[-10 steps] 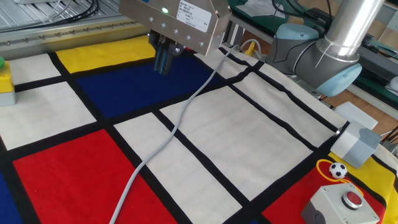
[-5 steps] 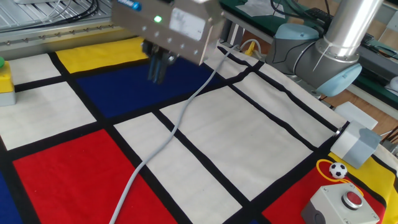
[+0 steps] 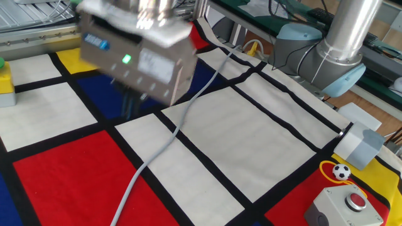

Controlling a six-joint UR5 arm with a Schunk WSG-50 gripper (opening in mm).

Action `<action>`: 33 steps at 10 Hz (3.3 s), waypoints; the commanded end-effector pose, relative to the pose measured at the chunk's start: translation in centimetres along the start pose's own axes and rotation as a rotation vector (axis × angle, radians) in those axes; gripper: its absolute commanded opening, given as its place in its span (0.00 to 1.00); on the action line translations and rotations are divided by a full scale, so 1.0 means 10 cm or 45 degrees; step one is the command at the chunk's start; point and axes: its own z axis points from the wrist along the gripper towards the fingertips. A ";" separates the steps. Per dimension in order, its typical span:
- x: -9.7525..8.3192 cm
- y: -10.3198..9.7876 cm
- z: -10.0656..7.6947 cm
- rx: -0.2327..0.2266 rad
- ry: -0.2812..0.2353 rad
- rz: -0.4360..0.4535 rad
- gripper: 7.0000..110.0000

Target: Turn off the power strip by pressing the button

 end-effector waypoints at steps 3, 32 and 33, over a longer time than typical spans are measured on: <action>-0.52 0.16 0.19 0.024 0.014 -0.010 0.00; -1.12 1.17 0.79 -0.033 -0.065 -0.580 0.79; -1.11 1.15 0.79 -0.026 -0.058 -0.581 0.79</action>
